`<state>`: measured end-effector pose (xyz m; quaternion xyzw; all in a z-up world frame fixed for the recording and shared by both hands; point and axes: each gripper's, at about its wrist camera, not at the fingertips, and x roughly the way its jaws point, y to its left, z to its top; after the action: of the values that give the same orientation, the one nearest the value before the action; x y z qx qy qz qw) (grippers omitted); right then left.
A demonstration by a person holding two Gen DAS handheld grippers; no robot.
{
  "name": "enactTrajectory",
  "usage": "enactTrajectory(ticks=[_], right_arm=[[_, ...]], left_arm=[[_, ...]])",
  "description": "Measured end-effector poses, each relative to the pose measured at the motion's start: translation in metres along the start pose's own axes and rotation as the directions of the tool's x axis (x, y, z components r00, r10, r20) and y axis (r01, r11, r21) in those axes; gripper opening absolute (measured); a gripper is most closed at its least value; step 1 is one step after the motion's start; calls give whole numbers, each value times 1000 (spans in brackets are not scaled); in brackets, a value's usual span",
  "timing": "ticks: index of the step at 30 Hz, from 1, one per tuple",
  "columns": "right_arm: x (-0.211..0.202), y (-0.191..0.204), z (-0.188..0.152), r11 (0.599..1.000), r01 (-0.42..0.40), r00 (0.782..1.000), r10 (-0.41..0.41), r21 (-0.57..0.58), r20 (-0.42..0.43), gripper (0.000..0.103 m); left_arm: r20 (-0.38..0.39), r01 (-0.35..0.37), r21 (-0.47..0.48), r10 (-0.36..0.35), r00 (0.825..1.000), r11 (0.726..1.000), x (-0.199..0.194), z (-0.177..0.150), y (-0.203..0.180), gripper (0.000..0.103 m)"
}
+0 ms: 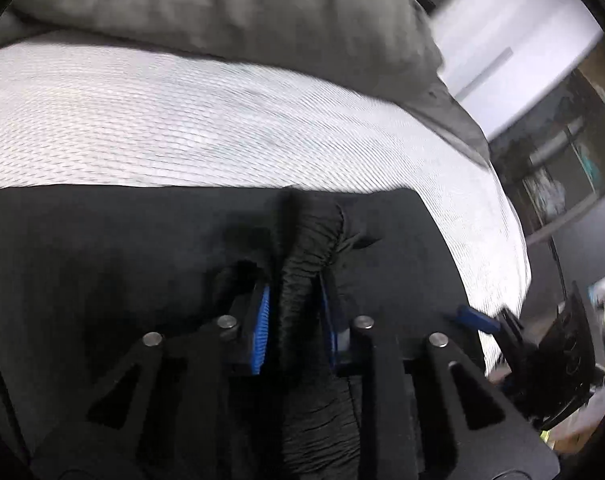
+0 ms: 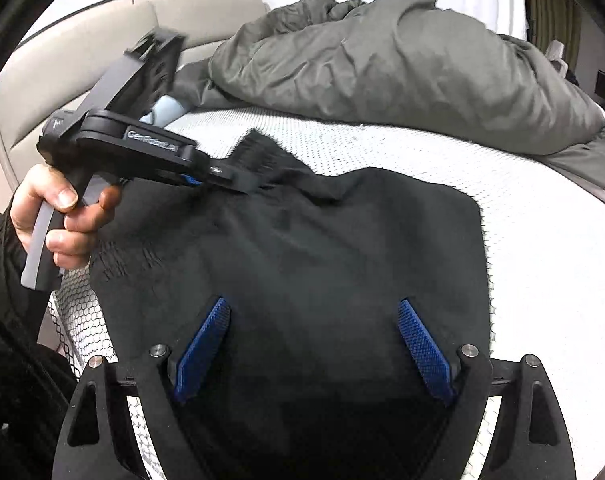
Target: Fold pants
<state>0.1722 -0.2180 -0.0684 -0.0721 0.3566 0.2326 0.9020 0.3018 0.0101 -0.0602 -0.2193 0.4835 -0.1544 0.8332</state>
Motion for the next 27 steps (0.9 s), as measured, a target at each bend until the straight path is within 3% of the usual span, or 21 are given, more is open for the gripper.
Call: enactTrajectory(ticks=[2, 4, 6, 9, 12, 15, 20, 23, 27], right_arm=[[-6, -7, -4, 1000, 8, 1000, -8, 19, 6, 88], [-9, -12, -6, 999, 21, 1000, -21, 35, 6, 88], [-10, -14, -6, 999, 25, 1000, -25, 41, 7, 88], [-16, -15, -6, 999, 27, 999, -28, 39, 23, 88], [-20, -16, -6, 999, 31, 999, -32, 33, 31, 88], [-18, -18, -5, 999, 39, 999, -40, 37, 31, 88], [-27, -29, -19, 995, 17, 1000, -19, 96, 24, 88], [-32, -32, -31, 992, 23, 999, -26, 122, 19, 88], [-35, -40, -44, 982, 9, 1000, -12, 190, 13, 88]], left_arm=[[23, -21, -79, 23, 999, 997, -7, -1, 14, 40], [38, -5, -109, 10, 999, 994, -16, -7, 17, 42], [55, 7, -90, -3, 999, 996, -27, -20, 10, 45], [53, 37, -26, -36, 998, 999, -37, -45, -12, 61], [-1, 3, 70, -3, 1000, 998, -33, -66, -34, 62], [-56, -22, 106, 28, 998, 994, -30, -89, -38, 63], [-31, -116, 144, 122, 992, 983, -33, -119, -24, 69], [-2, -87, 126, 88, 996, 988, -38, -121, -22, 69], [31, 22, 58, -24, 999, 998, -43, -115, -16, 69]])
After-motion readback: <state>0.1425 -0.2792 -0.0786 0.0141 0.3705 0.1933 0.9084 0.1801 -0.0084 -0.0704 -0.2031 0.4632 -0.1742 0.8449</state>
